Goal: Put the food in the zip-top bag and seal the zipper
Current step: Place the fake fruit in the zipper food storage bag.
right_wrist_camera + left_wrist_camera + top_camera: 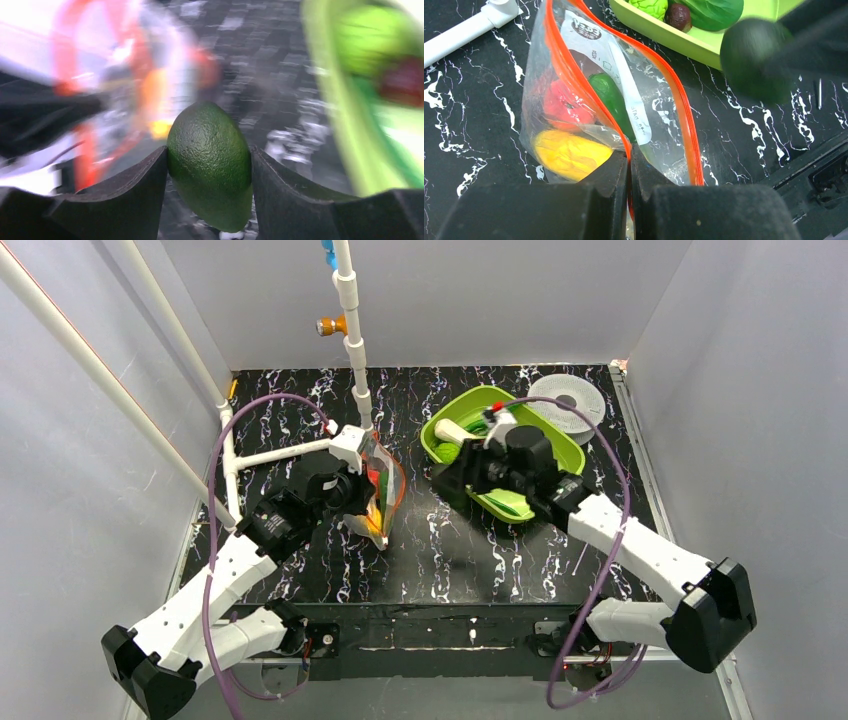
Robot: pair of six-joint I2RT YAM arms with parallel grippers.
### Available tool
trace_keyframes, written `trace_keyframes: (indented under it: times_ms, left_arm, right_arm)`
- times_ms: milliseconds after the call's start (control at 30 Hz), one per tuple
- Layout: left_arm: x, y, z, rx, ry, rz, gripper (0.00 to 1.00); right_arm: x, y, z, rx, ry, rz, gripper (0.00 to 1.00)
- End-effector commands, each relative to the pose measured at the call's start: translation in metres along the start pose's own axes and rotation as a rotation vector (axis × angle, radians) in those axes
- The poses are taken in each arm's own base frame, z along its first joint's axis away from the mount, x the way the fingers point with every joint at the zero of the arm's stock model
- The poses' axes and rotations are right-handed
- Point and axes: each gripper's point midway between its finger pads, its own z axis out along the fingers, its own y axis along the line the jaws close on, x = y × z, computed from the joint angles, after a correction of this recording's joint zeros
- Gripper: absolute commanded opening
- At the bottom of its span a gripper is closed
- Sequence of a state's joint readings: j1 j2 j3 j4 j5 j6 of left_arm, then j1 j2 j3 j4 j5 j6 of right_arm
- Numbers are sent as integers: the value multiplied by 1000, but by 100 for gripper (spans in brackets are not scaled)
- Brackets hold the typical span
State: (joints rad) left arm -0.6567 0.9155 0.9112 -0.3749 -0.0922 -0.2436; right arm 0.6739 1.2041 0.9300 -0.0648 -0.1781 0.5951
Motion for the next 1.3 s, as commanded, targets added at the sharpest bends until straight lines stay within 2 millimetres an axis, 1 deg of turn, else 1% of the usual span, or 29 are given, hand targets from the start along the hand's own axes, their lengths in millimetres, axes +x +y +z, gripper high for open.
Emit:
trace_keyframes:
  times_ms: [0,33,133,233,300,400,467,533,633,667,733,800,900,967,1000,1067,1100,1167,1200,1267]
  left_arm:
    - [-13,0,-11,-3,-54,-3,0]
    - [-13,0,-11,-1,-55,-3,0]
    - [-14,0,-12,-2,-61,-4,0]
    - [-15,1,-14,-2,-66,-4,0]
    - [-16,0,-15,2,-71,-5,0]
    - [-16,0,-16,0,-77,-6,0]
    - [-18,0,-18,3,-84,-6,0]
    - [-19,0,-19,6,-88,-7,0]
    - [-19,1,-19,-2,-92,-9,0]
    - [-19,1,-19,-2,-90,-7,0]
    - [-19,0,-19,2,-90,-8,0]
    - [-18,0,-19,3,-89,-8,0]
    - [-18,-1,-18,9,-85,-8,0]
    - [-18,-1,-18,11,-85,-9,0]
    - [-18,-1,-18,9,-85,-9,0]
    - [-18,0,-17,5,-85,-8,0]
    - [-18,0,-18,4,-86,-8,0]
    - [-17,0,-17,5,-81,-8,0]
    - [-17,0,-17,4,-83,-8,0]
    - [-16,0,-16,1,-79,-8,0]
  right_arm:
    - [-34,118,-9,-388,-78,84,1]
    - [-37,129,-4,-402,-69,96,1]
    - [-43,149,6,-422,-62,117,1]
    - [-50,155,17,-398,-92,131,1]
    - [-53,153,25,-377,-98,151,1]
    - [-51,147,37,-318,-112,188,1]
    - [-46,136,47,-257,-119,212,1]
    - [-41,119,57,-165,-144,235,2]
    - [-32,94,66,-55,-165,248,11]
    - [-30,89,68,-34,-167,250,16]
    - [-26,85,71,-18,-158,240,25]
    - [-21,87,74,-28,-130,221,36]
    - [-17,98,75,-68,-80,161,59]
    - [-16,105,73,-80,-45,107,72]
    - [-16,109,72,-90,-27,85,76]
    - [-15,107,68,-72,-1,58,82]
    - [-13,112,64,-97,10,43,84]
    - [-15,114,56,-116,-1,15,88]
    - [-17,113,52,-109,-8,1,90]
    - [-26,103,41,-55,-48,-36,93]
